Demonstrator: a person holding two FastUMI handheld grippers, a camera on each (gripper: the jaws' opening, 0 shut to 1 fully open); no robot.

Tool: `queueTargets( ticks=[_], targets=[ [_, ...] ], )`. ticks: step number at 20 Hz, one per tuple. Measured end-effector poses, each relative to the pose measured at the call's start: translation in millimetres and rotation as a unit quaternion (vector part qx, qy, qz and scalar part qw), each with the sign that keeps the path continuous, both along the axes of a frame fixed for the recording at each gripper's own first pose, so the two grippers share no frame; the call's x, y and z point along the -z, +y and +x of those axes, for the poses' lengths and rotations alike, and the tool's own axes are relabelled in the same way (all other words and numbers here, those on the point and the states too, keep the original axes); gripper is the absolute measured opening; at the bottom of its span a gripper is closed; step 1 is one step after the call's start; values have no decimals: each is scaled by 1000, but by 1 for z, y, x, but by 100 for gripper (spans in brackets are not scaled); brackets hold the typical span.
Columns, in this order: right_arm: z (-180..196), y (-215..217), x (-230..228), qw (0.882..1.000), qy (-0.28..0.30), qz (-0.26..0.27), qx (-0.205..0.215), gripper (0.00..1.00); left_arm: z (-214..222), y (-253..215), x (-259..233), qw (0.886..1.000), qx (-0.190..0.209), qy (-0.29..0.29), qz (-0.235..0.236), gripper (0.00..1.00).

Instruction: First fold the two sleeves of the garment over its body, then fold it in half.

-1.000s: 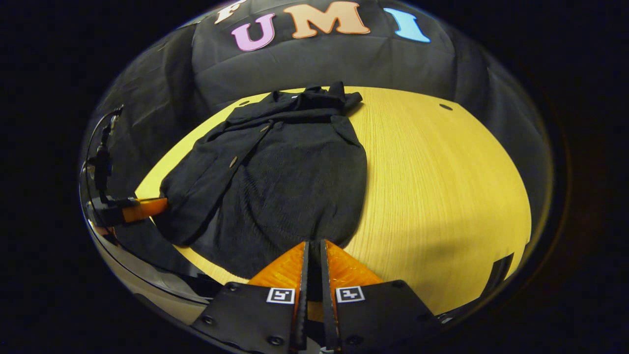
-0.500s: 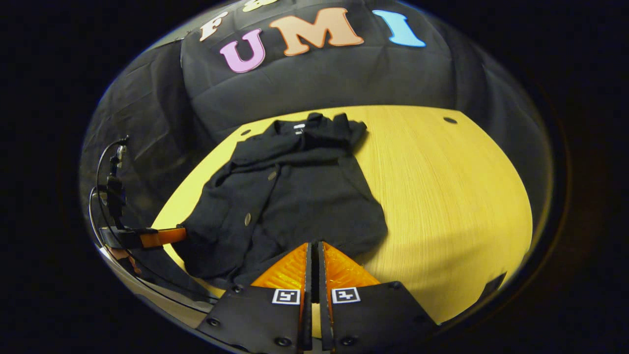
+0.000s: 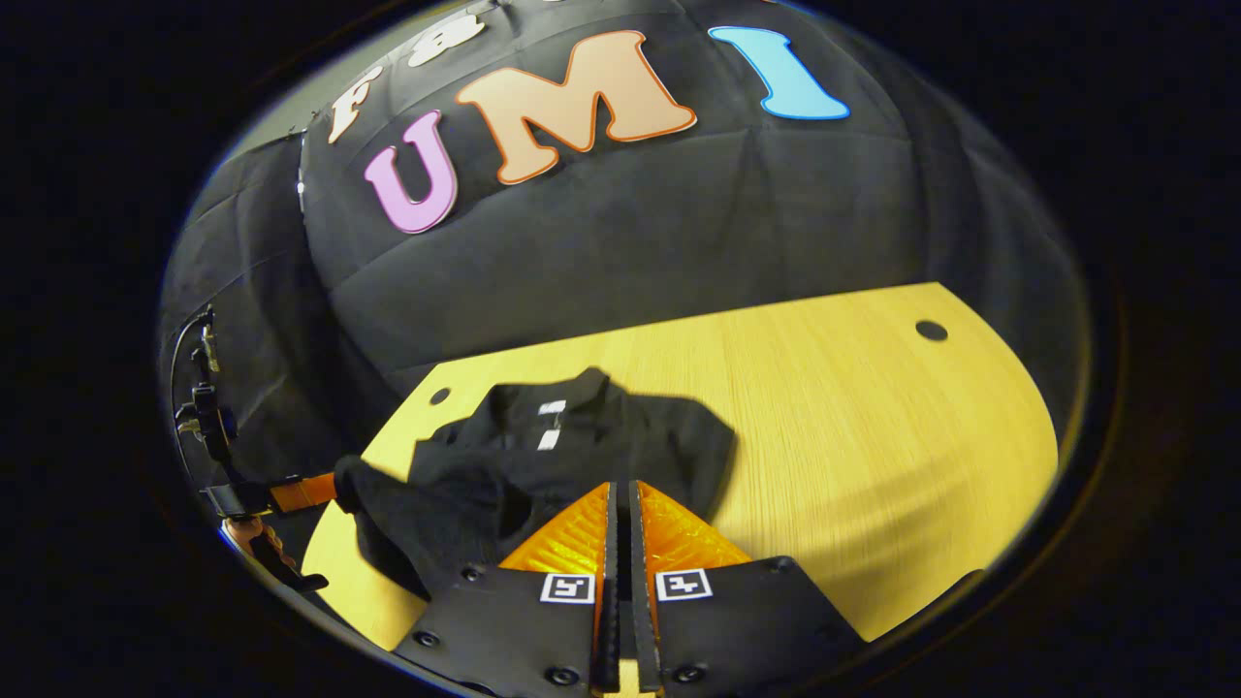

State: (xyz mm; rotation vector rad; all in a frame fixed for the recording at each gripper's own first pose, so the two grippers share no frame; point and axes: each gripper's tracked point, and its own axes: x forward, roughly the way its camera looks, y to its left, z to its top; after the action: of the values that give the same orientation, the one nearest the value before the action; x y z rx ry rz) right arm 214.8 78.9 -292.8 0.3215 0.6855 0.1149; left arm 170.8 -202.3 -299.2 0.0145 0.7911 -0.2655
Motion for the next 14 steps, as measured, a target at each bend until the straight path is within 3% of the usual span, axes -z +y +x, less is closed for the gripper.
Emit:
queueTargets(
  ticks=[2, 5, 7, 9, 10, 13, 14],
  targets=[
    [54, 2, -5, 1000, -18, 2, 18, 2, 43, -19, 6, 1000, 4, -15, -8, 0],
    [112, 10, -16, 999, -27, 19, 33, 2, 86, -35, 26, 1000, 8, -16, -6, 0],
    [128, 3, -28, 998, -42, 14, 42, 2, 100, -28, 34, 1000, -3, -16, 9, 0],
    [129, -9, -42, 997, -62, 4, 47, 3, 118, -5, 21, 997, -21, -60, 41, 2],
    [124, -14, -43, 997, -64, 0, 44, 27, 131, 3, 7, 994, -24, -94, 43, 16],
    [107, -31, -57, 996, -74, -18, 51, 100, 153, 25, -56, 982, -41, -174, 64, 99],
    [102, -32, -67, 995, -87, -21, 53, 98, 156, 28, -78, 977, -39, -202, 61, 92]
  ],
)
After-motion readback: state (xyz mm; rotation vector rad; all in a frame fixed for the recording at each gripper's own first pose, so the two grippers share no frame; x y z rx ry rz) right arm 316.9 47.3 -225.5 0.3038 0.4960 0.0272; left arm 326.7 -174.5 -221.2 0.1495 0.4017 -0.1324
